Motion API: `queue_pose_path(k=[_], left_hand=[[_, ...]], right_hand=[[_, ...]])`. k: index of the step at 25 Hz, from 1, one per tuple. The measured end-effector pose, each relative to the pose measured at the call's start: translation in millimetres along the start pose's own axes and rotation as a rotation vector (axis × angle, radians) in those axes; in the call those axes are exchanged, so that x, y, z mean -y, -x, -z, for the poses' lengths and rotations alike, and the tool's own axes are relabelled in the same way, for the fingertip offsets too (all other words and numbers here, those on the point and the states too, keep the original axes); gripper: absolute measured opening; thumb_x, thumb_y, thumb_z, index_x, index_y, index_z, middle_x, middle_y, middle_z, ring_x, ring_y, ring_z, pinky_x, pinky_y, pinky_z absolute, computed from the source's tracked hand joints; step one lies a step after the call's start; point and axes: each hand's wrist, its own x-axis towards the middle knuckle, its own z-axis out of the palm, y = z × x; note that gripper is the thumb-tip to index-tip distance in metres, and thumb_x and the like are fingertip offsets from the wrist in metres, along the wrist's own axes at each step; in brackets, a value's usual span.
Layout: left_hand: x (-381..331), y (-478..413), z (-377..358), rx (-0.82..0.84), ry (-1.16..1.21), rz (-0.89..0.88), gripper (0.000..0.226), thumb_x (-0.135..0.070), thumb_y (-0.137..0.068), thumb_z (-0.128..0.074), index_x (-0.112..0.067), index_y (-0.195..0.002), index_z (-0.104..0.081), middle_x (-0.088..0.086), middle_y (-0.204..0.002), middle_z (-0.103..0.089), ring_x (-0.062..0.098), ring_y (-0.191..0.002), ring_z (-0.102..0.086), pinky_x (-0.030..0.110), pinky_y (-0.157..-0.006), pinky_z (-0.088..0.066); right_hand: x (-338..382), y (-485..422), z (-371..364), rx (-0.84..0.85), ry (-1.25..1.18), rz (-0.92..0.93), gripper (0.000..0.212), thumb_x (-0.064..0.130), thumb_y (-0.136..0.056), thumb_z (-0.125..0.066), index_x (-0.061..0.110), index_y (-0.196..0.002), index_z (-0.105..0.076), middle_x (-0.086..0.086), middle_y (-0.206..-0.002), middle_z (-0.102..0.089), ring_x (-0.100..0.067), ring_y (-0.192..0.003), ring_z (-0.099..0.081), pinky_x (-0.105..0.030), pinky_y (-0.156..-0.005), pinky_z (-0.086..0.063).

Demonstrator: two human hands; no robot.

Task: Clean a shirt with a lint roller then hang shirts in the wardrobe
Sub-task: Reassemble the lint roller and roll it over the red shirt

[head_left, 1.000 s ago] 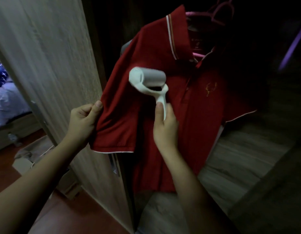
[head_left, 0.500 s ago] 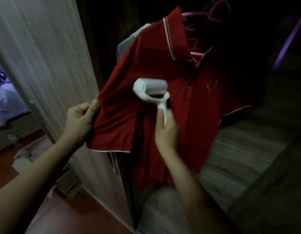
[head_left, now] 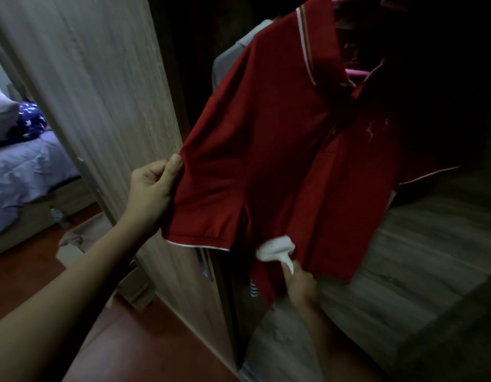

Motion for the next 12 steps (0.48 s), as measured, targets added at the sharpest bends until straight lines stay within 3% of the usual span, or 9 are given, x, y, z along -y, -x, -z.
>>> queue_pose_path(k=[3,6,9,12], left_hand=[[0,1,-1,-0.003,0.007,0.005,0.069,-0.052,-0.081,-0.051,0.014,-0.062,-0.047,0.008,-0.057,-0.043,0.010,-0.049,-0.035,0.021,-0.045,-0.028],[-3,0,-3,-0.006,0.032,0.038,0.049,-0.043,-0.089,-0.052,-0.003,-0.060,-0.052,-0.006,-0.050,-0.047,0.005,-0.048,-0.038,0.020,-0.045,-0.031],[-5,11,-4,-0.035,0.026,0.033,0.048,-0.040,-0.091,-0.051,-0.005,-0.059,-0.051,-0.009,-0.048,-0.044,0.002,-0.046,-0.037,0.019,-0.043,-0.030],[-5,49,-15,-0.095,0.025,0.031,0.040,-0.029,-0.089,-0.056,-0.011,-0.054,-0.050,-0.013,-0.044,-0.047,-0.003,-0.043,-0.037,0.013,-0.043,-0.029]], right_hand=[[-13,6,-7,0.169,-0.048,-0.089,0.048,0.051,-0.095,-0.032,0.017,-0.122,-0.051,-0.015,-0.108,-0.067,-0.032,-0.101,-0.063,-0.035,-0.079,-0.048],[-14,14,13,0.060,-0.059,-0.078,0.045,0.047,-0.096,-0.035,0.014,-0.120,-0.051,-0.018,-0.105,-0.067,-0.035,-0.099,-0.063,-0.035,-0.077,-0.048],[-12,30,55,-0.071,-0.094,-0.014,0.042,0.046,-0.095,-0.037,0.012,-0.112,-0.054,-0.018,-0.096,-0.069,-0.035,-0.091,-0.065,-0.035,-0.071,-0.048],[-14,54,101,-0.193,-0.124,0.050,0.055,0.059,-0.088,-0.026,0.013,-0.102,-0.054,-0.014,-0.083,-0.070,-0.032,-0.076,-0.067,-0.037,-0.064,-0.050]])
